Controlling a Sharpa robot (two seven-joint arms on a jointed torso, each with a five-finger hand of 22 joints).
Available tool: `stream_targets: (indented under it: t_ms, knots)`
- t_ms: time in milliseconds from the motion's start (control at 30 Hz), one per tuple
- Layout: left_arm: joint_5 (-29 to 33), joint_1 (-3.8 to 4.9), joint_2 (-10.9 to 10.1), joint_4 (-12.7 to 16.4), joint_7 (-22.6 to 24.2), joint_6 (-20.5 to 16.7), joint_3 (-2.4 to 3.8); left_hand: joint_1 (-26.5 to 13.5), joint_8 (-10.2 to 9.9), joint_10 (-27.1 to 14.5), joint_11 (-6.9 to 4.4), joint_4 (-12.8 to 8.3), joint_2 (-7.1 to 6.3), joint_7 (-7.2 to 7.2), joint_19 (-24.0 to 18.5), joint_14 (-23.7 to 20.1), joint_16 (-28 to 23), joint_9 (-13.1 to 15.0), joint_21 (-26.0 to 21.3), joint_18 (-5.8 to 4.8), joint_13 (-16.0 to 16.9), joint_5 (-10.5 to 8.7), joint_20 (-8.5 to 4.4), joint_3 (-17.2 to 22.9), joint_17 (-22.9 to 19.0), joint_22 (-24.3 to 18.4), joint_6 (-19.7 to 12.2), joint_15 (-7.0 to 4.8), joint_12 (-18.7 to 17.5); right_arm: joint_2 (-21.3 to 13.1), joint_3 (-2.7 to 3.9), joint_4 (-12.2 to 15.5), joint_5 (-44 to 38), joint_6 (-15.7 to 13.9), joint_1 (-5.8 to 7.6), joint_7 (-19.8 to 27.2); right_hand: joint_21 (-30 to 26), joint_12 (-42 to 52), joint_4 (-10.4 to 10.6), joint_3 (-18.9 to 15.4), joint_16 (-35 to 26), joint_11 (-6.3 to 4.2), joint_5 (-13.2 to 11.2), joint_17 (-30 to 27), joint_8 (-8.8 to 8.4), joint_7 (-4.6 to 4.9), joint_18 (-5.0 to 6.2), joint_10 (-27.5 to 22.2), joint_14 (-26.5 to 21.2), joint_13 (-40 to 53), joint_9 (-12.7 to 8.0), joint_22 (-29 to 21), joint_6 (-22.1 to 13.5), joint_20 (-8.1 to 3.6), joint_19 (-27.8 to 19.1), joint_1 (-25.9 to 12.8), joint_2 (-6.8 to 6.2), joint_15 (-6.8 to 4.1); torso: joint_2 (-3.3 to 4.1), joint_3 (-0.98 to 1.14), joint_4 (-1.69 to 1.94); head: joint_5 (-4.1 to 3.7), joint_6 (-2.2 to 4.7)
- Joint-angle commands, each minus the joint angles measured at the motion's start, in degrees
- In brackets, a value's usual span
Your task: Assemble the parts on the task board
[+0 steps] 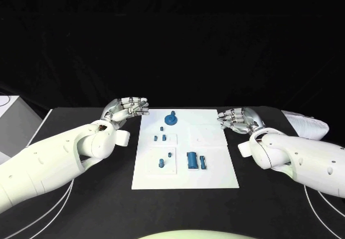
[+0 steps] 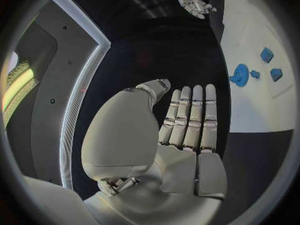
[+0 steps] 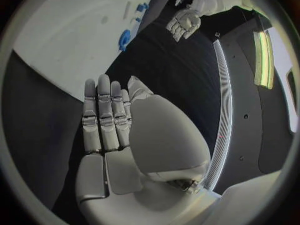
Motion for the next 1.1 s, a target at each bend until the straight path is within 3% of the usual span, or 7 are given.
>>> stream_targets:
  t_ms: [33, 100, 133, 167, 467, 533, 1100]
  knots:
    - [1.8, -0.01, 0.8, -1.0, 4.1, -3.1, 0.04, 0.5, -0.9, 1.6, 0.53, 0.3, 0.03, -0.22, 0.2, 0.2, -5.6, -0.4, -4.3, 0.64, 0.1, -0.28, 0.91, -0.1, -1.2, -3.2, -0.2, 0.55, -4.4, 1.1, 0.23, -2.0, 8.2, 4.4, 0.26, 7.8, 0.0, -1.4, -0.1, 2.6, -2.9, 0.28, -0.3, -1.1, -1.11, -0.04, 0.77, 0.8, 0.5, -4.1, -0.6, -3.3, 0.6, 0.31, -0.3, -0.7, -1.51, 0.28, -0.41, 0.17, 0.14, 0.01, 0.88]
    - [1.9, -0.01, 1.3, -1.7, 4.3, -3.4, 0.04, 0.6, -1.4, 2.2, 0.46, 0.3, 0.06, -0.11, 0.6, 0.4, -8.3, -0.7, -6.6, 0.70, 0.1, -0.29, 1.25, -0.3, -1.6, -4.9, -0.3, 1.00, -6.8, 1.7, 0.37, -3.0, 8.7, 5.0, 0.41, 8.4, 0.0, -2.2, -0.1, 5.2, -4.9, 0.43, -0.3, -1.9, -1.93, 0.05, 0.79, 1.5, 1.3, -7.1, -1.0, -6.1, 1.2, 0.53, -0.5, -1.6, -2.50, 0.42, -0.46, 0.27, 0.23, 0.07, 1.22]
    - [0.5, 0.00, 0.9, -1.2, 1.1, -1.1, -0.01, -24.4, -17.6, -15.5, -9.22, -10.3, 12.12, -11.23, -41.7, -46.4, -33.8, -12.9, -25.5, -9.70, -3.5, -14.46, -14.27, -29.0, -10.7, -26.6, -49.5, -7.46, -16.8, 1.2, 0.30, -2.2, 3.5, 1.2, 0.29, 2.9, -3.6, -10.6, -16.6, -8.0, -22.7, -6.98, -9.8, -25.9, -16.66, -10.88, -9.77, -17.9, -18.0, -18.0, -13.4, -39.6, -51.6, -11.20, -55.6, -28.0, 4.81, -4.42, -0.23, 0.11, 0.07, 0.00, 0.65]
    - [0.6, 0.03, 0.9, -1.2, 1.1, -1.3, -0.07, -25.1, -17.6, -56.0, -9.22, -10.3, 12.12, -11.23, -41.7, -46.4, -33.8, -12.9, -25.5, -9.70, -3.5, -14.46, -14.27, -29.0, -10.7, -26.6, -49.5, -7.46, -16.8, 1.2, 0.34, -2.2, 3.6, 1.1, 0.27, 3.0, -3.6, -10.6, -16.6, -8.0, -22.7, -6.98, -9.8, -25.9, -16.66, -10.88, -9.77, -18.4, -18.5, -18.0, -13.4, -39.6, -51.6, -11.20, -55.6, -29.0, 4.81, -4.42, -0.27, 0.12, 0.08, -0.01, 0.71]
    - [2.7, 1.64, 1.2, 2.0, 3.0, -8.0, -3.43, -81.5, -17.6, -56.0, -9.22, -10.3, 12.12, -11.23, -41.7, -46.4, -33.8, -12.9, -25.5, -9.70, -3.5, -14.46, -14.27, -29.0, -10.7, -26.6, -49.5, -7.46, -16.8, 1.2, 2.33, 3.3, 10.4, -3.0, -0.92, 6.3, -3.6, -10.6, -16.6, -8.0, -22.7, -6.98, -9.8, -25.9, -16.66, -10.88, -9.77, -62.6, -62.6, -18.0, -13.4, -39.6, -51.6, -11.20, -55.6, -47.4, 4.81, -4.42, -2.45, 0.78, 0.69, -0.67, 4.09]
    - [3.6, 2.30, 1.3, 3.3, 3.8, -10.8, -4.81, -81.5, -17.6, -56.0, -9.22, -10.3, 12.12, -11.23, -41.7, -46.4, -33.8, -12.9, -25.5, -9.70, -3.5, -14.46, -14.27, -29.0, -10.7, -26.6, -49.5, -7.46, -16.8, 1.2, 3.15, 5.5, 13.2, -4.6, -1.40, 7.6, -3.6, -10.6, -16.6, -8.0, -22.7, -6.98, -9.8, -25.9, -16.66, -10.88, -9.77, -62.6, -62.6, -18.0, -13.4, -39.6, -51.6, -11.20, -55.6, -89.6, 4.81, -4.42, -3.32, 1.04, 0.93, -0.93, 5.43]
    - [9.7, 6.91, 2.1, 12.3, 9.1, -30.1, -14.43, -81.5, -17.6, -56.0, -9.22, -10.3, 12.12, -11.23, -41.7, -46.4, -33.8, -12.9, -25.5, -9.70, -3.5, -14.46, -14.27, -29.0, -10.7, -26.6, -49.5, -7.46, -16.8, 1.1, 6.39, 14.4, 24.2, -11.3, -3.33, 13.0, -3.6, -10.6, -16.6, -8.0, -22.7, -6.98, -9.8, -25.9, -16.66, -10.88, -9.77, -62.6, -62.6, -18.0, -13.4, -39.6, -51.6, -11.20, -55.6, -89.6, 4.81, -4.42, -5.64, 1.74, 1.57, -1.63, 9.02]
